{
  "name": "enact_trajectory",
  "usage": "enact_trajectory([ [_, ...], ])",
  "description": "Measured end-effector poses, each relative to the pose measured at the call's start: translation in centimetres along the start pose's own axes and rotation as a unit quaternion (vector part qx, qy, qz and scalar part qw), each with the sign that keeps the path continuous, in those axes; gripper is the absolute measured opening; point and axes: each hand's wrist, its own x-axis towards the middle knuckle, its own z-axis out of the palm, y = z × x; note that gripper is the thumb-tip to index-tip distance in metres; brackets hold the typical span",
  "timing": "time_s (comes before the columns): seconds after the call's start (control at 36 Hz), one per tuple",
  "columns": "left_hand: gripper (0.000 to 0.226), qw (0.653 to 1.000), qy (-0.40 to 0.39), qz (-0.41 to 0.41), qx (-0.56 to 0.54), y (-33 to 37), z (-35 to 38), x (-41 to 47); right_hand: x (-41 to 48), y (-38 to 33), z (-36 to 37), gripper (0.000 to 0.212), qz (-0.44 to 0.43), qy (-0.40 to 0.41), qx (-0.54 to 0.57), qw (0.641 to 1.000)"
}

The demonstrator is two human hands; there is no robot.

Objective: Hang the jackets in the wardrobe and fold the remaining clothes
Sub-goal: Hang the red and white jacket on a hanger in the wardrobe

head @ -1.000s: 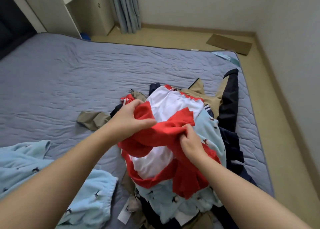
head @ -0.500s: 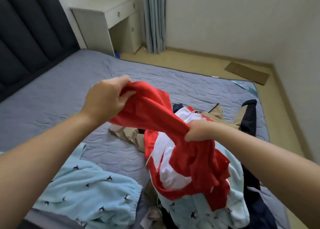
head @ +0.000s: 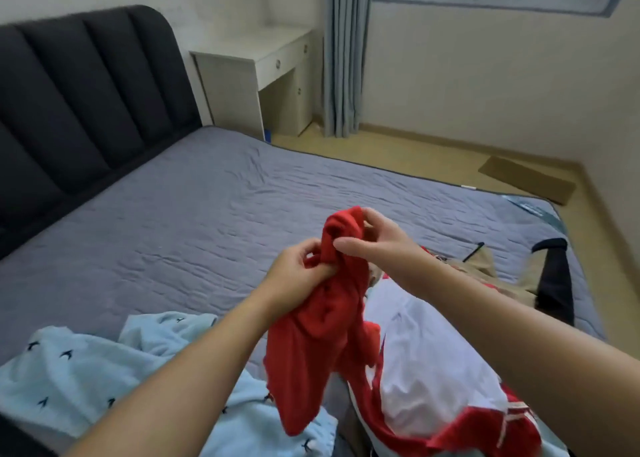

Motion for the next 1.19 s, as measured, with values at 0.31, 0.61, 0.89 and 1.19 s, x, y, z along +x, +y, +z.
enact_trajectory([
  [0.31,0.017,0.974,-0.074,-0.191,-0.097,-2.5,-6.8,-1.1,0.5,11.1,7.5,0.014,0.162,-0.084,-0.237,0.954],
  [0.61,0.026,0.907,0.200,-0.236,0.287,-7.8,-13.6,0.3,5.1,11.2,10.9,0.017,0.269,0.010,-0.012,0.963],
  [0.89,0.086,0.982,0.158,-0.053,0.089,0.5,-17.2,5.8,11.2,1.9,11.5,0.059,0.117,-0.054,0.036,0.991],
  [1.19,0.075,0.966,0.079,-0.195,0.152,-10.2,-7.6,1.9,0.7,12.7,1.7,0.045,0.246,-0.032,-0.125,0.961],
])
